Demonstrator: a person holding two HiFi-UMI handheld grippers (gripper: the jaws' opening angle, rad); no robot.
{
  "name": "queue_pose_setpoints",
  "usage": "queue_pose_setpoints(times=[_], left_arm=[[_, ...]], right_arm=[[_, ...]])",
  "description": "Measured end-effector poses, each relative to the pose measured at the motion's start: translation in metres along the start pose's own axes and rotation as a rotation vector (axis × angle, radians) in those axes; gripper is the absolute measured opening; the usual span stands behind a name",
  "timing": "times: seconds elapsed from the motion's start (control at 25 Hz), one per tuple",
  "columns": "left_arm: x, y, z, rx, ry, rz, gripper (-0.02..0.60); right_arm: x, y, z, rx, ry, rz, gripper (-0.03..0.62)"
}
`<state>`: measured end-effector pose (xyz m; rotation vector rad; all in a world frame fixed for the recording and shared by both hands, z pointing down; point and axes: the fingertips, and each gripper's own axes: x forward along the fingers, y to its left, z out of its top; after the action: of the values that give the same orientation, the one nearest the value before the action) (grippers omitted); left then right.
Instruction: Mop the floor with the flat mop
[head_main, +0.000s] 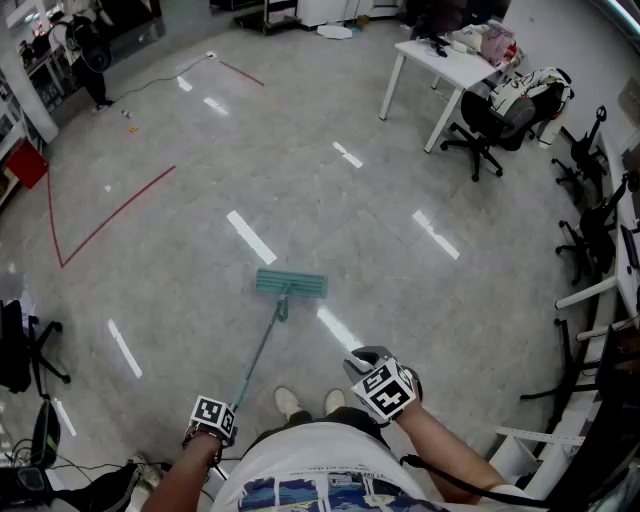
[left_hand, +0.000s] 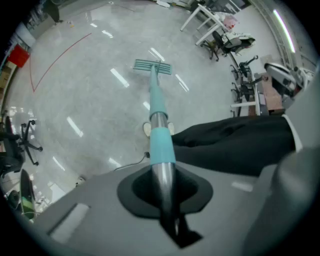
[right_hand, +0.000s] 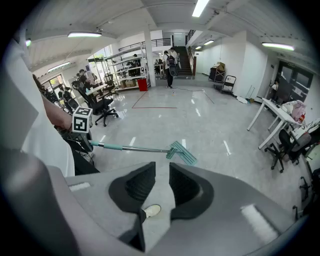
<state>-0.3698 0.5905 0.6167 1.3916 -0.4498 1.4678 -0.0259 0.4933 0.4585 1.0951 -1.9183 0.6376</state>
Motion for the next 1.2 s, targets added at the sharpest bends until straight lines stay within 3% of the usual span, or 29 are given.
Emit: queue_pose_setpoints(times=[0.8,1.2], left_arm=[[0.008,-0.042,-0.015,-0.044,-0.008,0.023,0.044],[-0.006,-0.049,0.003,-0.084,-0.048,0.054,0.044]], right_arm=[[-0.031,-0.003,-0.048,0.032,-0.045,0.024,0.094],[-0.034,-0.019,-0.059,0.071,-0.104,0.066,0.094]])
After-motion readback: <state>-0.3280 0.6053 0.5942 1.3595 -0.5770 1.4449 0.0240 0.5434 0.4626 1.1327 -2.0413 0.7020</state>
